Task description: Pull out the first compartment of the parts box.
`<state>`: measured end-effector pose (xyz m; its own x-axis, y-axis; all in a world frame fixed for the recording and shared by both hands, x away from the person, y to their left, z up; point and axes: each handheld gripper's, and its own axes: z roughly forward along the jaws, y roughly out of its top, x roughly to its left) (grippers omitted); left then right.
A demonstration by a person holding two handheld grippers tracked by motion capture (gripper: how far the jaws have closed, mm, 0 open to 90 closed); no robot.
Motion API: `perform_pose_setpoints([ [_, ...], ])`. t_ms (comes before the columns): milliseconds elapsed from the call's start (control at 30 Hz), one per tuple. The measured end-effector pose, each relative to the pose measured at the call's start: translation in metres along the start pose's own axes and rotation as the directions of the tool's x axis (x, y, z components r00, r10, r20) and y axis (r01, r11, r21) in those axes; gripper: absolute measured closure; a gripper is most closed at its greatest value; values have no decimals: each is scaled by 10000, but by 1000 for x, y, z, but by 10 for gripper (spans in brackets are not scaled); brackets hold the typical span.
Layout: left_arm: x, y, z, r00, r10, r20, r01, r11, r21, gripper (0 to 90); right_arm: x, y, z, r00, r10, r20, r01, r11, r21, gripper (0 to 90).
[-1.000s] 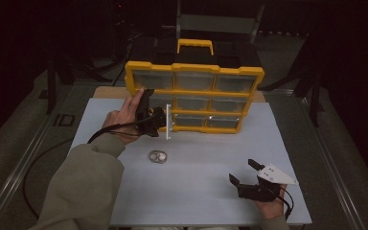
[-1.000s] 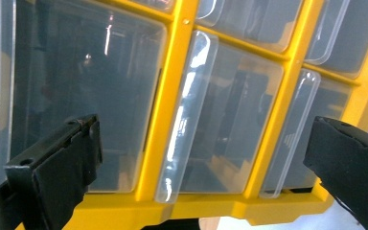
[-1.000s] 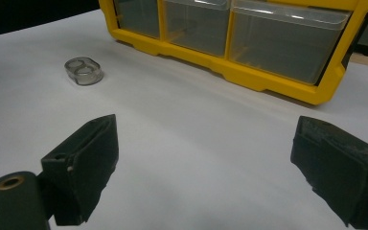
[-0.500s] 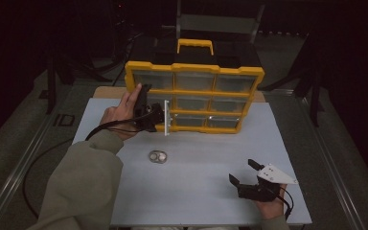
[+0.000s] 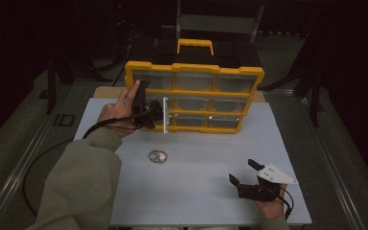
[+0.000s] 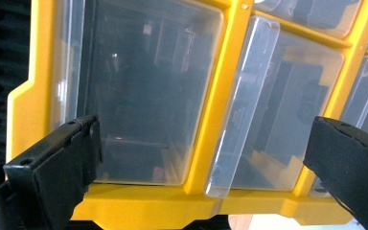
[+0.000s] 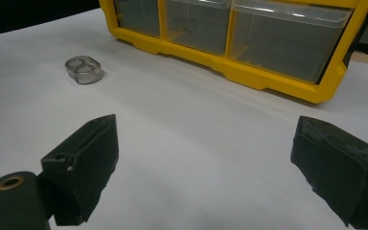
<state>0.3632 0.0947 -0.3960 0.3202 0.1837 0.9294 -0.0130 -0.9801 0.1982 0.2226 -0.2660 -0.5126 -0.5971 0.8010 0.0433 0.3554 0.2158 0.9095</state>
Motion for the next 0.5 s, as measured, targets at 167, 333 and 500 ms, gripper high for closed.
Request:
perform_pose_setpoints([
  [167,3,0,-1,9993,248,-268,-247,9997,33,7,0,0,0,10000,-1,-6,1,10000,5,96],
  [333,6,0,-1,9982,453,-404,-450,9989,91,7,0,0,0,10000,11,-4,-11,10000,0,96],
  [500,13,2,-1,9968,527,-599,-521,9986,107,8,0,0,0,10000,13,-10,-13,10000,-12,96],
])
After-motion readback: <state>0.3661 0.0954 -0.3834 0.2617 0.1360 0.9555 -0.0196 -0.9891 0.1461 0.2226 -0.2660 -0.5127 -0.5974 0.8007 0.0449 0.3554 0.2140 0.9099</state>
